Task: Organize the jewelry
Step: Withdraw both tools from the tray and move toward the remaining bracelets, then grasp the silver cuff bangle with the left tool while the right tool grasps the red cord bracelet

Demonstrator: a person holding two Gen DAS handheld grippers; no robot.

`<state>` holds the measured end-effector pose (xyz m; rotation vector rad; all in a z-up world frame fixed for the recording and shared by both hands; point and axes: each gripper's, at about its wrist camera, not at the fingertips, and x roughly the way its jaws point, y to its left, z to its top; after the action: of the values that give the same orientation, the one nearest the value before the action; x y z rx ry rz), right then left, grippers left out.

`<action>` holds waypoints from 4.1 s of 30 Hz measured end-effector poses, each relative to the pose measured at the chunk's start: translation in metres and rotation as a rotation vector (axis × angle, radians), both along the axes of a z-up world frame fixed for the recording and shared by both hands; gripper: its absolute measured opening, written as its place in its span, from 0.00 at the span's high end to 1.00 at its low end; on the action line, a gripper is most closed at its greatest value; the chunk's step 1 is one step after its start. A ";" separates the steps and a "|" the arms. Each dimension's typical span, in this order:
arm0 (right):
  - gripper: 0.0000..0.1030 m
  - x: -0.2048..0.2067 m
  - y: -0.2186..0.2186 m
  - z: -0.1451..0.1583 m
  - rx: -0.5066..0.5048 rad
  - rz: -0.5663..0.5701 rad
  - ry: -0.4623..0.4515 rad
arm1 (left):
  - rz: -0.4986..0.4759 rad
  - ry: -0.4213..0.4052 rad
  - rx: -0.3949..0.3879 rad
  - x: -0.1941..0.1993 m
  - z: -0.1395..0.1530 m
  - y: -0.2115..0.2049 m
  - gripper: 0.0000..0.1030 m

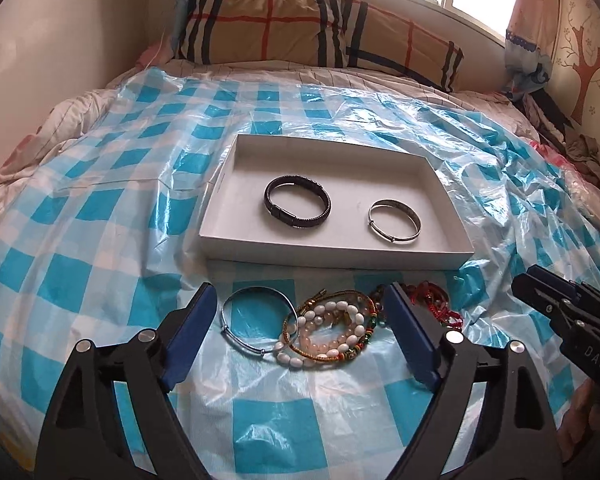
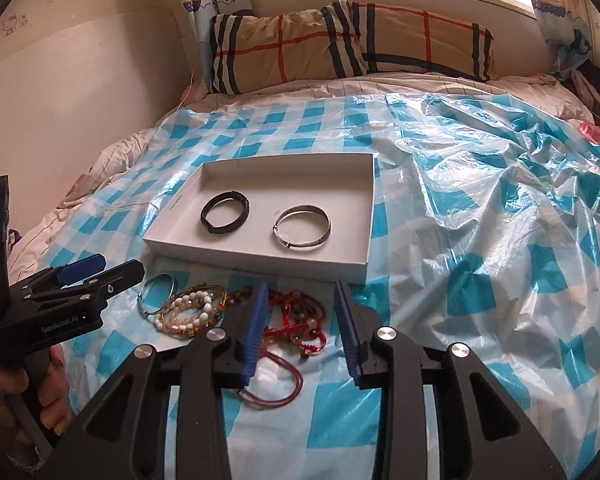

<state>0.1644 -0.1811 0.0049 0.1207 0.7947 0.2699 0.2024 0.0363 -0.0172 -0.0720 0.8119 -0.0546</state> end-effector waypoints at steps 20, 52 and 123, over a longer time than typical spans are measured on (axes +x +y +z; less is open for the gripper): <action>0.57 -0.051 -0.005 0.018 0.003 0.000 -0.005 | 0.000 -0.037 -0.013 -0.042 0.034 0.002 0.14; 0.54 -0.047 -0.018 -0.013 -0.007 -0.002 0.064 | 0.034 0.068 0.035 -0.043 -0.016 0.076 0.12; 0.40 0.008 0.025 -0.073 0.021 0.203 0.222 | -0.377 0.163 0.161 0.018 -0.075 0.025 0.68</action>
<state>0.1727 -0.1565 -0.0684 0.0908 1.0263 0.4627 0.2203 0.0613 -0.0924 0.2324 0.9822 -0.3422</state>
